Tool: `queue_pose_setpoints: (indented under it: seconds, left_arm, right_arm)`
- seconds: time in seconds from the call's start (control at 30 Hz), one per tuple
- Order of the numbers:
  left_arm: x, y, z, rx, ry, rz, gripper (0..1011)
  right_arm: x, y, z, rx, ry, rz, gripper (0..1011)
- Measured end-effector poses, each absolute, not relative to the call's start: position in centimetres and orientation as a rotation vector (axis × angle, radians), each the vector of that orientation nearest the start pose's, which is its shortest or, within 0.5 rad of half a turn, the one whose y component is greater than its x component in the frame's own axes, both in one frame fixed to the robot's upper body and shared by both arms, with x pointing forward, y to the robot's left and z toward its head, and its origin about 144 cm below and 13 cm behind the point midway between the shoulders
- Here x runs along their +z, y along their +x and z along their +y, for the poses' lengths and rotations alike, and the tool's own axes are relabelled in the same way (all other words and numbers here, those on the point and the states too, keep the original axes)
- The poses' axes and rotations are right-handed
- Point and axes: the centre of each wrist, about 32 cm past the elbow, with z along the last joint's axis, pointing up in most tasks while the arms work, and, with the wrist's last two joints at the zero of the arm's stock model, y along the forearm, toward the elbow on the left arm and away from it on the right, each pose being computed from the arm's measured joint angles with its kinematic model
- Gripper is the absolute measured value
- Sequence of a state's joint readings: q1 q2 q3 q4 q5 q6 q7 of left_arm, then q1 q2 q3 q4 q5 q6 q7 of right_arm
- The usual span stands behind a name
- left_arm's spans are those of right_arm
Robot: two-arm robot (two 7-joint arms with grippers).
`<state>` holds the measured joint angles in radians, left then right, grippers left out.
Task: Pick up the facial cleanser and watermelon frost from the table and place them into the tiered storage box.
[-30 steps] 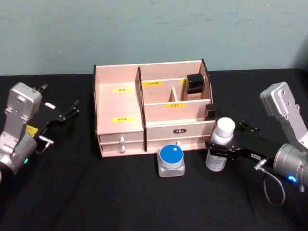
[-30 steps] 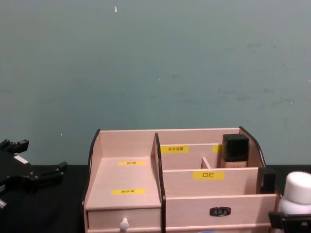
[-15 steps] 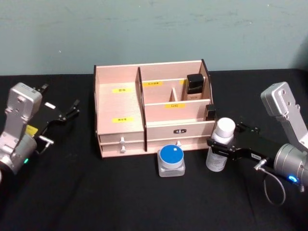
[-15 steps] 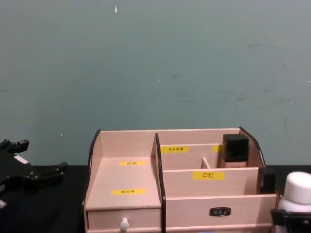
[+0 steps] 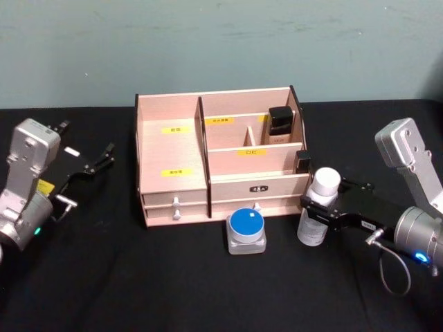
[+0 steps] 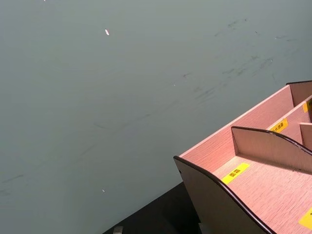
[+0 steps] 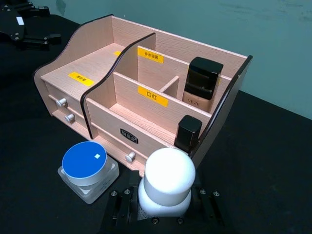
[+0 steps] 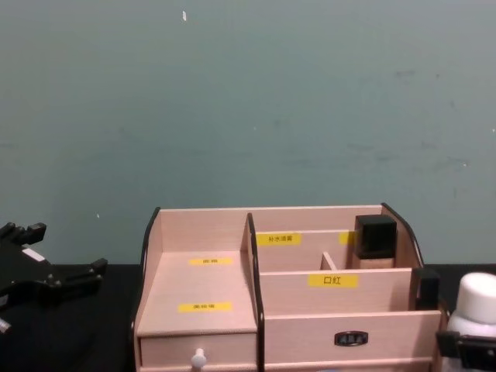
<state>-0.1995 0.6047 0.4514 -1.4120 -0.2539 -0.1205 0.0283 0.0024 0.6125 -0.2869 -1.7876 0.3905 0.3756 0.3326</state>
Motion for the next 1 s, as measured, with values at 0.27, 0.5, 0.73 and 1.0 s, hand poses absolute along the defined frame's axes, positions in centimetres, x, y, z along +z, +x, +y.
queue_pose_setpoints:
  seconds: [0.27,0.5,0.73,1.0]
  left_arm:
    - [114.0,48.9,31.0,1.248,0.304,-0.285,1001]
    - [114.0,48.9,31.0,1.248,0.304,-0.285,1001]
    - [114.0,48.9,31.0,1.248,0.304,-0.285,1001]
    - [114.0,48.9,31.0,1.248,0.305,-0.285,1001]
  right_arm:
    - [120.1,44.0,-28.4,-0.897,-0.39,0.117,594]
    - [121.9,44.0,-27.5,-0.85,-0.388,0.09,594]
    - [125.4,44.7,-25.7,-0.772,-0.374,0.019,594]
    - [128.1,46.0,-24.3,-0.742,-0.34,-0.038,594]
